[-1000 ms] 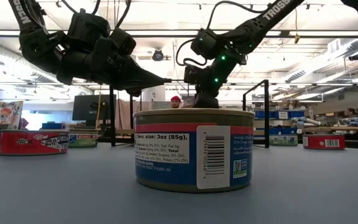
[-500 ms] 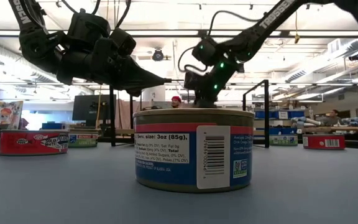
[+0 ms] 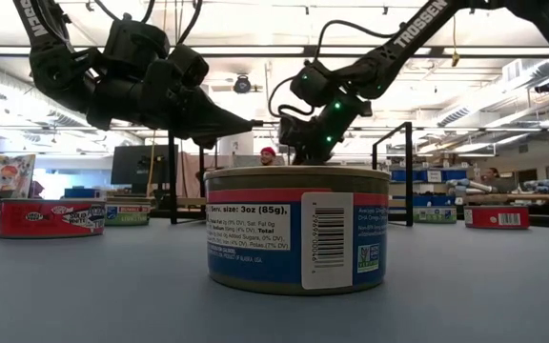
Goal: Stack canned seafood by type on shelf
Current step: Put the top left red tuna can on the shelf
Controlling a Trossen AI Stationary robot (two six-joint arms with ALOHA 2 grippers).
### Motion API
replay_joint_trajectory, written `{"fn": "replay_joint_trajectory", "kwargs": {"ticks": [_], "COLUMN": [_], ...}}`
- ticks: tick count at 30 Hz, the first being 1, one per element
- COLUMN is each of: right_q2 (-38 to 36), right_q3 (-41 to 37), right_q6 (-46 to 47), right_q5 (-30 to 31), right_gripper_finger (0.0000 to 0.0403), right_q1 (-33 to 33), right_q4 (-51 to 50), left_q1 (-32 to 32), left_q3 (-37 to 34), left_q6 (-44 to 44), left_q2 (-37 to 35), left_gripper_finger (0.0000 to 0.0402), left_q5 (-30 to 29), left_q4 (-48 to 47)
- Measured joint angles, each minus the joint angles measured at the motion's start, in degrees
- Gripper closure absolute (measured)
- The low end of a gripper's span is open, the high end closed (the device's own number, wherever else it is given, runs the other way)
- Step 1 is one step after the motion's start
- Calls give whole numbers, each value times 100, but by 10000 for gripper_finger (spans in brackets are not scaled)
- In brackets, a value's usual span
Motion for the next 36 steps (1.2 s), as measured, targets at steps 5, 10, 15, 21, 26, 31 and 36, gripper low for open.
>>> {"fn": "replay_joint_trajectory", "kwargs": {"ticks": [5,10,15,21,26,31,36], "right_q2": [-27,-28,-35,-35,-60,-198,-229], "right_q3": [117,303,437,483,485,486,490], "right_q6": [156,393,744,881,1161,1572,2042], "right_q5": [-12,-155,-453,-455,-492,-762,-1236], "right_gripper_finger": [183,169,166,169,195,261,352], "right_q1": [21,16,3,17,18,-31,-252], "right_q4": [-88,-164,-347,-503,-737,-829,-707], "left_q1": [0,0,0,0,0,0,0], "left_q3": [0,0,0,0,0,0,0], "left_q6": [3,3,3,3,3,3,3], "left_q2": [0,0,0,0,0,0,0], "left_gripper_finger": [400,400,400,400,400,400,400], "left_q5": [-14,-16,-16,-16,-16,-17,-18], "left_q4": [-36,-49,-51,-55,-54,-51,-51]}}
